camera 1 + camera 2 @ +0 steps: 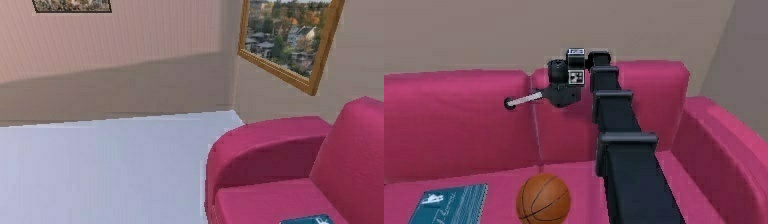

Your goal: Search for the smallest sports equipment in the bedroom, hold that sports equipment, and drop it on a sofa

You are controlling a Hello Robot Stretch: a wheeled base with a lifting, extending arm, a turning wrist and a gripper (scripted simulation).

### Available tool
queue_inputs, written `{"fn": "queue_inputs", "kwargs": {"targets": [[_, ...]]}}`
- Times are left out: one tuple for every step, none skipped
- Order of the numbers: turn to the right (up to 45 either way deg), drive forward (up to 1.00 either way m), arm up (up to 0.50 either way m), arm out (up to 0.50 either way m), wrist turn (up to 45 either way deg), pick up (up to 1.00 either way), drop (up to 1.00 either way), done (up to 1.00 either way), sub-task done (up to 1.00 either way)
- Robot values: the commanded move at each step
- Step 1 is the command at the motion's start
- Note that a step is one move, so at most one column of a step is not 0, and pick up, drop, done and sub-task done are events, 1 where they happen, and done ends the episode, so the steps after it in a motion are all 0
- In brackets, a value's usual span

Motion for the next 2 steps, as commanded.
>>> {"fn": "queue_inputs", "kwargs": {"targets": [[0.0, 0.00, 0.00, -0.10, 0.0, 0.00, 0.00, 0.00, 0.00], [0.0, 0.00, 0.00, 0.00, 0.0, 0.00, 0.00, 1.00, 0.00]]}}
